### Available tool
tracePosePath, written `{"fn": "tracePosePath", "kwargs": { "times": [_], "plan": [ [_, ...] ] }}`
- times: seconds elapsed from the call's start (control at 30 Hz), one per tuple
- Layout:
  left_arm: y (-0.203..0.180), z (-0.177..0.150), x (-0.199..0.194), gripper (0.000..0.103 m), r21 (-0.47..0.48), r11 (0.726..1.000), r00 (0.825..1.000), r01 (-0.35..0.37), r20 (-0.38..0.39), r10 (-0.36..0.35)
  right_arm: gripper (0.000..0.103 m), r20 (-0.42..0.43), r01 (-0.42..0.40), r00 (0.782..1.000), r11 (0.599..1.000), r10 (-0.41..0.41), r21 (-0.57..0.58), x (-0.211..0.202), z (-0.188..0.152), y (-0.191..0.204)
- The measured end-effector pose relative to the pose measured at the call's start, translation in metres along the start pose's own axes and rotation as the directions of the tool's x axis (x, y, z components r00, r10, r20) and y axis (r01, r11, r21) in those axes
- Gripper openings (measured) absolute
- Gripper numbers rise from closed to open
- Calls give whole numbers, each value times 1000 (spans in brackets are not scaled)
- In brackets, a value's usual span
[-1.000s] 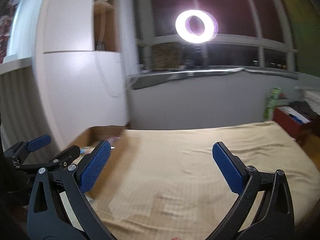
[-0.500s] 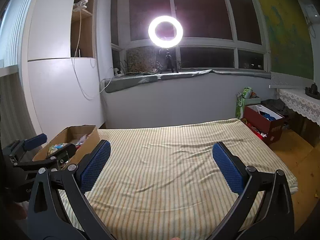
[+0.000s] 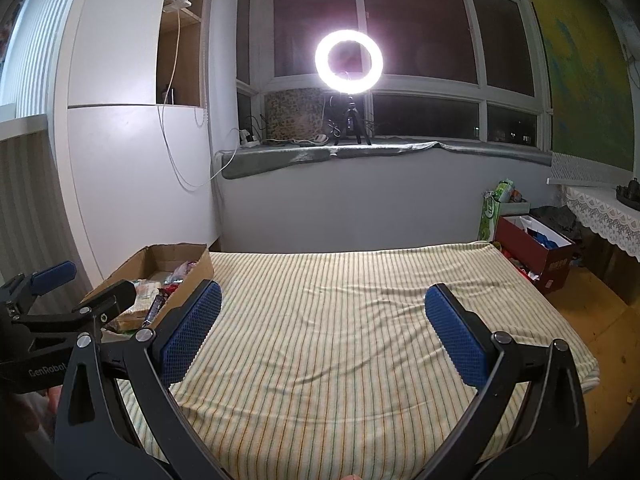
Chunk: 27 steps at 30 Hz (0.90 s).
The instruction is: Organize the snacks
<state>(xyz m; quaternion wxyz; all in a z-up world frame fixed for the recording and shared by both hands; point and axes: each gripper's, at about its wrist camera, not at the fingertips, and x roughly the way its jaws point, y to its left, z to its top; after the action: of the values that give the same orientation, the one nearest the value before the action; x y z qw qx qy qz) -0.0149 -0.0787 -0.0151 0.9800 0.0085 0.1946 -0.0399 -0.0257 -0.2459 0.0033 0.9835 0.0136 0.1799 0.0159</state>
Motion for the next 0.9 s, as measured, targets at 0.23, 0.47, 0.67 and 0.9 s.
{"fn": "tracePosePath", "kwargs": {
  "times": [0.23,0.47,0.67,0.9],
  "plan": [
    [1,-1,-1,102,-1,1000,1000,2,-2,-2,103,-1,2,1000,1000,-2,1,-1,1,-1],
    [2,-1,-1,102,0,1000,1000,3,-7,-3,103,-2,2,1000,1000,-2,0,0,1,-3],
    [2,-1,-2,102,-2,1000,1000,3,-7,-3,103,-3,3,1000,1000,-3,0,-1,1,-3],
    [4,0,-3,102,-4,1000,1000,3,-5,-3,103,-1,2,1000,1000,-2,-3,-3,1,-1]
  ]
}}
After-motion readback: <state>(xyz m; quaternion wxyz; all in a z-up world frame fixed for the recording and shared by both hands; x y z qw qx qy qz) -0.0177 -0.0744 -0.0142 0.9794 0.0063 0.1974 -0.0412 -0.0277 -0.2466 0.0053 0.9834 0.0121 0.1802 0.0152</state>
